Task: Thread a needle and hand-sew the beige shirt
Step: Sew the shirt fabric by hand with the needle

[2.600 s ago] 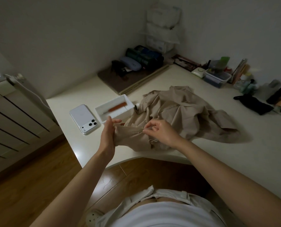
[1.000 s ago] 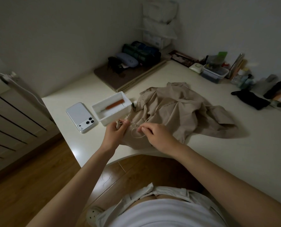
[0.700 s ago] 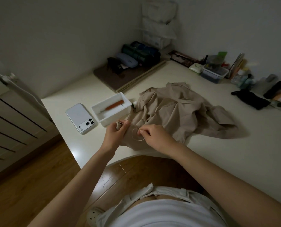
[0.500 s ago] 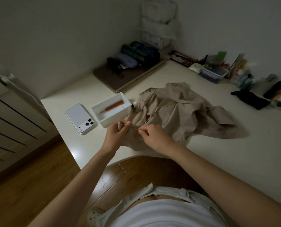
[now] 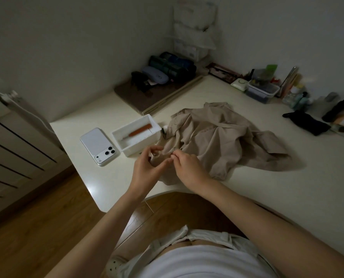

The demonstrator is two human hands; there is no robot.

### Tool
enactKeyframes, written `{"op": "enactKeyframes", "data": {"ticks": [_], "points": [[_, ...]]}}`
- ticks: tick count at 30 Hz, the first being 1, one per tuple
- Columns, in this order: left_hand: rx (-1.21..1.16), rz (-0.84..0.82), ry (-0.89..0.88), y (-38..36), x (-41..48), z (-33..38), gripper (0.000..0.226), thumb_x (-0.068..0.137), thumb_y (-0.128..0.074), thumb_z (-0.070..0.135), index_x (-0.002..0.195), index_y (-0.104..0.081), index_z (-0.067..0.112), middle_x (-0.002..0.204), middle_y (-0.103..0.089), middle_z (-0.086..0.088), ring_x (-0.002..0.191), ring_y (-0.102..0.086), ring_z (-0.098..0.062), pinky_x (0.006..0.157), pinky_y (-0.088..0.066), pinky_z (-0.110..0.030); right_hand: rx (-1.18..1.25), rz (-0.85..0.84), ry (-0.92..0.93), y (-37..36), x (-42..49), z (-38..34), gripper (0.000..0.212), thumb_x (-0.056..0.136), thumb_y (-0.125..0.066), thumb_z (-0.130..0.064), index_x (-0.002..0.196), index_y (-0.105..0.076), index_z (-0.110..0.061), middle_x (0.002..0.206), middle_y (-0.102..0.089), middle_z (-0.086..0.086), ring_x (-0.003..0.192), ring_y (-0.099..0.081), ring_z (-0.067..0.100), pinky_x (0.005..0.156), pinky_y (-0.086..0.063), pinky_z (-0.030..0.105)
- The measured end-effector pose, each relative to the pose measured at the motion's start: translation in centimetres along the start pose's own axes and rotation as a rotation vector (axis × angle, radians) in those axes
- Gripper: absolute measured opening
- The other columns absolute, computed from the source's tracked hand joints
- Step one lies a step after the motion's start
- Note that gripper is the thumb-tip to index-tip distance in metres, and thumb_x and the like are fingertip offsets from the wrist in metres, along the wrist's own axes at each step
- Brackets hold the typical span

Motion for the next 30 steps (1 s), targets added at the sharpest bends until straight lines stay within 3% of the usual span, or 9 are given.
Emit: {"op": "enactKeyframes", "data": {"ticks": [4, 7, 10, 15, 19, 22, 30], "points": [[0.026, 0.012, 0.015, -0.1, 0.1, 0.2, 0.002, 0.084, -0.07, 0.017, 0.085, -0.067, 0.016, 0.081, -0.069, 0.005, 0.075, -0.063, 0.003, 0.062, -0.046, -0.01, 0.029, 0.008, 0.027, 0.2, -0.1, -0.3, 0.025, 0.103, -0.034, -0.026, 0.102, -0.053, -0.011, 0.077, -0.053, -0.004, 0.063, -0.048, 0.005, 0.051, -0.029, 0.014], [-0.01, 0.041, 0.031, 0.1, 0.3, 0.2, 0.005, 0.086, -0.068, 0.012, 0.082, -0.07, 0.015, 0.078, -0.069, 0.004, 0.071, -0.063, 0.002, 0.061, -0.046, -0.01, 0.089, -0.005, 0.033, 0.1, -0.2, -0.4, 0.022, 0.103, -0.034, -0.025, 0.098, -0.051, -0.013, 0.072, -0.047, -0.009, 0.062, -0.045, 0.001, 0.053, -0.03, 0.013], [-0.026, 0.075, 0.04, 0.5, 0.4, 0.1, 0.008, 0.086, -0.067, 0.01, 0.082, -0.069, 0.016, 0.077, -0.069, 0.005, 0.071, -0.063, 0.002, 0.062, -0.047, -0.011, 0.17, -0.05, 0.044, -0.1, -0.6, -0.6, 0.022, 0.103, -0.034, -0.02, 0.106, -0.053, -0.01, 0.071, -0.048, -0.011, 0.066, -0.048, 0.003, 0.062, -0.038, 0.02], [-0.017, 0.116, 0.033, 0.9, 0.3, 0.2, 0.021, 0.088, -0.063, 0.007, 0.078, -0.065, 0.025, 0.076, -0.068, 0.006, 0.069, -0.063, 0.002, 0.061, -0.048, -0.011, 0.212, -0.09, 0.065, 0.0, -1.6, -0.6, 0.024, 0.102, -0.037, -0.019, 0.115, -0.056, -0.013, 0.07, -0.055, -0.011, 0.065, -0.052, -0.003, 0.065, -0.041, 0.008], [-0.01, 0.113, 0.027, 0.8, 0.2, 0.1, 0.02, 0.088, -0.064, 0.009, 0.079, -0.065, 0.026, 0.077, -0.068, 0.005, 0.07, -0.062, 0.0, 0.061, -0.048, -0.013, 0.271, -0.082, 0.089, 0.2, -1.8, -0.8, 0.021, 0.101, -0.043, -0.021, 0.099, -0.061, -0.01, 0.066, -0.057, -0.009, 0.057, -0.053, -0.006, 0.063, -0.043, 0.01], [-0.01, 0.008, -0.009, -0.4, 0.0, 0.5, 0.007, 0.087, -0.065, 0.009, 0.086, -0.068, 0.015, 0.08, -0.069, 0.002, 0.073, -0.063, -0.002, 0.062, -0.047, -0.014, 0.275, -0.019, 0.11, 0.9, -1.6, -1.0, 0.025, 0.099, -0.047, -0.022, 0.081, -0.059, -0.01, 0.06, -0.054, -0.007, 0.052, -0.051, -0.003, 0.059, -0.043, 0.011], [-0.099, -0.048, 0.02, -0.9, -0.1, 0.6, 0.011, 0.088, -0.065, 0.015, 0.087, -0.07, 0.024, 0.079, -0.07, 0.007, 0.079, -0.067, -0.01, 0.066, -0.052, -0.024, 0.251, 0.007, 0.086, 1.1, -1.0, -0.3, 0.027, 0.101, -0.042, -0.028, 0.078, -0.054, -0.019, 0.06, -0.053, -0.008, 0.056, -0.052, 0.003, 0.061, -0.045, 0.018]]}}
Point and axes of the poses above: each hand's wrist, its own x-axis towards the middle knuckle, its own y-axis out of the back of the hand, z = x × y, the point moved 9 cm from there along x, towards the middle knuckle
